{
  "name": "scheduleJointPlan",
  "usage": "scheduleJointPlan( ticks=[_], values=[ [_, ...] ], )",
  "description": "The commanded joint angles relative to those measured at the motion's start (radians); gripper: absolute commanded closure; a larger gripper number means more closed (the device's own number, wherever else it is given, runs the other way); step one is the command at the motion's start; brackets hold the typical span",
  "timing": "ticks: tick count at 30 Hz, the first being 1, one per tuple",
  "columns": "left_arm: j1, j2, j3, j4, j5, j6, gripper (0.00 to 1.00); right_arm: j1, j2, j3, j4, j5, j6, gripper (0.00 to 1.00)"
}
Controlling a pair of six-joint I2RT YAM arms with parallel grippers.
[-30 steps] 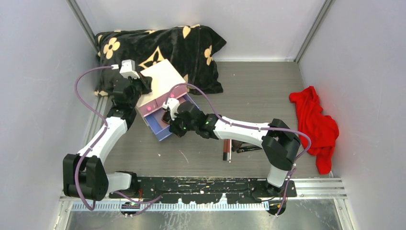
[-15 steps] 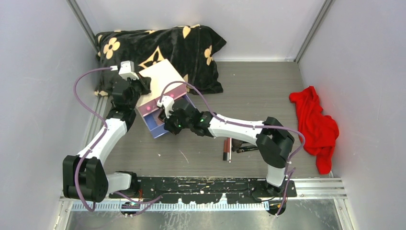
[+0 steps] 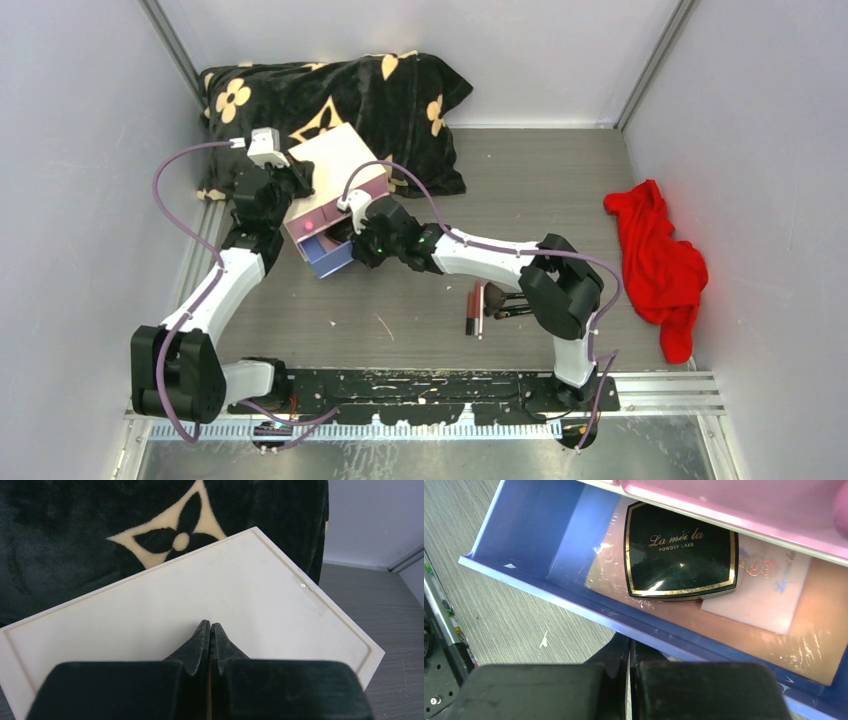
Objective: Organize the makeup
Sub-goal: Close the drawer in the storage box.
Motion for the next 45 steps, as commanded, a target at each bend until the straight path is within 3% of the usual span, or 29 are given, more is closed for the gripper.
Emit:
scheduleJointPlan(
  ticks=[1, 12, 22, 27, 30, 32, 40, 43, 45],
  values=[
    [0.014, 0.059, -0.095, -0.298, -0.013, -0.017, 1.00, -0.039, -0.059, 0.018, 0.175, 0.117, -0.025, 0.99],
    [0.015, 0.042, -0.093, -0.311, -0.027, -0.008, 1.00, -0.046, 0.071, 0.182, 0.212, 0.088, -0.013, 0.99],
    [0.015, 0.037, -0.101, -0.310, -0.020, -0.008, 1.00, -0.047, 0.057, 0.088, 0.450, 0.201, 0.012, 0.99],
    [0.016, 0.035, -0.096, -0.314, -0.024, -0.002, 1.00, -0.045, 0.050, 0.102, 0.388, 0.184, -0.001, 0.98],
    [0.016, 0.035, -0.084, -0.323, -0.020, 0.001, 1.00, -0.035, -0.005, 0.057, 0.318, 0.156, -0.015, 0.85],
    [0.016, 0.035, -0.058, -0.353, -0.015, 0.014, 1.00, -0.022, -0.070, -0.018, 0.318, 0.182, -0.040, 0.83],
    [0.016, -0.009, 0.019, -0.441, -0.025, 0.037, 1.00, -0.013, -0.249, -0.233, 0.271, 0.284, -0.082, 0.56],
    [0.016, -0.023, 0.058, -0.478, -0.033, 0.057, 0.79, -0.026, -0.224, -0.270, 0.259, 0.291, -0.071, 0.52],
    [0.016, -0.037, 0.083, -0.507, -0.042, 0.073, 0.79, -0.037, -0.203, -0.287, 0.264, 0.272, -0.048, 0.44]
  ],
)
